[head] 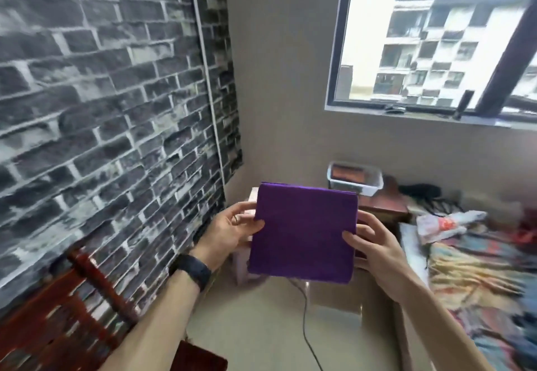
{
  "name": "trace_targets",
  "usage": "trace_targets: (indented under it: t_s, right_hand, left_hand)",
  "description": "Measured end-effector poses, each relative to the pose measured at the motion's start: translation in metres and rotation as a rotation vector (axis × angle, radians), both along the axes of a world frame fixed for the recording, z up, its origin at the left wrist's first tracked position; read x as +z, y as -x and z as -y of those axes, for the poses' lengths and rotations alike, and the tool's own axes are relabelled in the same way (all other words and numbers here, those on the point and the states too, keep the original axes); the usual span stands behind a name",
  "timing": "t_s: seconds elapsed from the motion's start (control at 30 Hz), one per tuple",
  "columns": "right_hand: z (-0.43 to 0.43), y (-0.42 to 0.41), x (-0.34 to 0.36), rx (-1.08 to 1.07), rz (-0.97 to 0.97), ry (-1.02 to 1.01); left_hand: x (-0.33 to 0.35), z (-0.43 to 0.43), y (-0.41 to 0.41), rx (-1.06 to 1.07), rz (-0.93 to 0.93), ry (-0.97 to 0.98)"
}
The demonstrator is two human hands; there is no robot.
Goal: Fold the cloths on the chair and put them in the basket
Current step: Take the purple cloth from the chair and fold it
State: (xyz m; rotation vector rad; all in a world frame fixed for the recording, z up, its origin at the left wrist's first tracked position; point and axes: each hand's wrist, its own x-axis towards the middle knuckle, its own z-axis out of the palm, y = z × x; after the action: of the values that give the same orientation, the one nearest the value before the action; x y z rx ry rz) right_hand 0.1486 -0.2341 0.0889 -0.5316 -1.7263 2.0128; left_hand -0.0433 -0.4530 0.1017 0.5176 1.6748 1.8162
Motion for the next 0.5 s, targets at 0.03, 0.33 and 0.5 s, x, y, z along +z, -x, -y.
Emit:
trace_targets:
  t_s: [0.03,0.33,0.5]
  right_hand:
    - [-0.017,0.011,0.003,-0.017,-0.006,-0.005]
    - [-0.161,0.084,0.022,-0.179,-0.030,-0.013]
    - [-0.247,0.112,0.010,-0.280,-0.035,0.022]
  left_hand:
    - [0.002,-0.020,0.015,-0.019,-0.011,-0.001]
    - [0.017,-0.205,0.125,-0.190,-0.009,0.002]
    - [0.010,-0.311,0.165,-0.264,-0.013,0.024]
